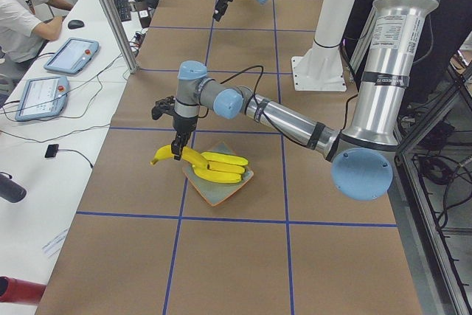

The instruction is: Transfer all bananas from basket to plate

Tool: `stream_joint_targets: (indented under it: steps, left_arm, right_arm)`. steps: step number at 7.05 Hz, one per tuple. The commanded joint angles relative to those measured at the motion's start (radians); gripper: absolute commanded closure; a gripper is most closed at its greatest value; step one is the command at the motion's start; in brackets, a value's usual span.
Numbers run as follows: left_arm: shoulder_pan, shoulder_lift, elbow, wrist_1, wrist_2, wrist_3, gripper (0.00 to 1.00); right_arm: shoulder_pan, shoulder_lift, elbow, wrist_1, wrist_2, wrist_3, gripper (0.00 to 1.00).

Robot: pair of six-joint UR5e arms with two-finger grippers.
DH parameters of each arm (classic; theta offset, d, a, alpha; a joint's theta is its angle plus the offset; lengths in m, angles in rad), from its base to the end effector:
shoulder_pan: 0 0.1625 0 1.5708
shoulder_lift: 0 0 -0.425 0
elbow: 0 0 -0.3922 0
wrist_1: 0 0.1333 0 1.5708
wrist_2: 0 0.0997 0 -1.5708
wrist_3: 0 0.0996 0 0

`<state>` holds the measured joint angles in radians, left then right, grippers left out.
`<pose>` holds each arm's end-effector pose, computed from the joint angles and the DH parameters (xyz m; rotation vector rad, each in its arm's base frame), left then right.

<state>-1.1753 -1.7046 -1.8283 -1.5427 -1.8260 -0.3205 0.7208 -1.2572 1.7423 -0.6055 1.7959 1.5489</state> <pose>0.1108 -0.5462 0.4888 0.2500 0.3631 0.1201 -0.3673 -0.4705 0.2966 0.3550 -1.4227 0.4074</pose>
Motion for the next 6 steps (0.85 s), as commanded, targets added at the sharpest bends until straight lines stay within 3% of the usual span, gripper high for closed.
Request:
stream_joint_targets:
  steps: [1, 3, 6]
  left_arm:
    - [0.135, 0.051, -0.017, 0.064, 0.195, -0.040, 1.00]
    - [0.239, 0.092, -0.040, 0.107, 0.231, -0.112, 1.00]
    - [0.284, 0.128, -0.032, 0.110, 0.229, -0.132, 1.00]
  right_arm:
    - [-0.013, -0.002, -0.004, -0.023, -0.027, -0.010, 0.00]
    - [-0.041, 0.007, -0.003, -0.037, -0.078, -0.010, 0.00]
    - [-0.046, 0.005, -0.003, -0.037, -0.081, -0.009, 0.00]
